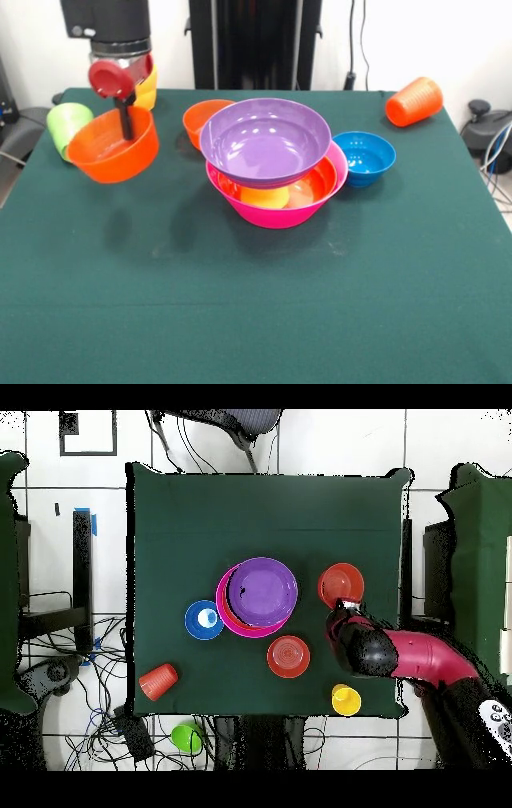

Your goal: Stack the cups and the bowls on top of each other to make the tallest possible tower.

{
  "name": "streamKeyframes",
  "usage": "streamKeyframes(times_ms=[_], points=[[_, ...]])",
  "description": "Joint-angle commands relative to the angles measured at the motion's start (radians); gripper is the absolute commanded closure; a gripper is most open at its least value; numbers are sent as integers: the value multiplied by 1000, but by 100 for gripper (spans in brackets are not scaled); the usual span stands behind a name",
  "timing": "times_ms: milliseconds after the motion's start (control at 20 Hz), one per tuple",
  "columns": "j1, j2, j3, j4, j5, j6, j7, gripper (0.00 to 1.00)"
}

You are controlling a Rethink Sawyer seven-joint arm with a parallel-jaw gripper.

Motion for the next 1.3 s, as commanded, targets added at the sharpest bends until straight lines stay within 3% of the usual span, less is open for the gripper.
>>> streamKeyframes(times_ms=[50, 500, 850, 1300], points=[[5, -114, 117, 146, -14, 63, 60, 100], [-4, -206, 156, 211, 13, 75, 84, 100], [15, -209, 141, 210, -10, 52, 114, 100], [29, -245, 171, 279, 31, 7, 167, 100]])
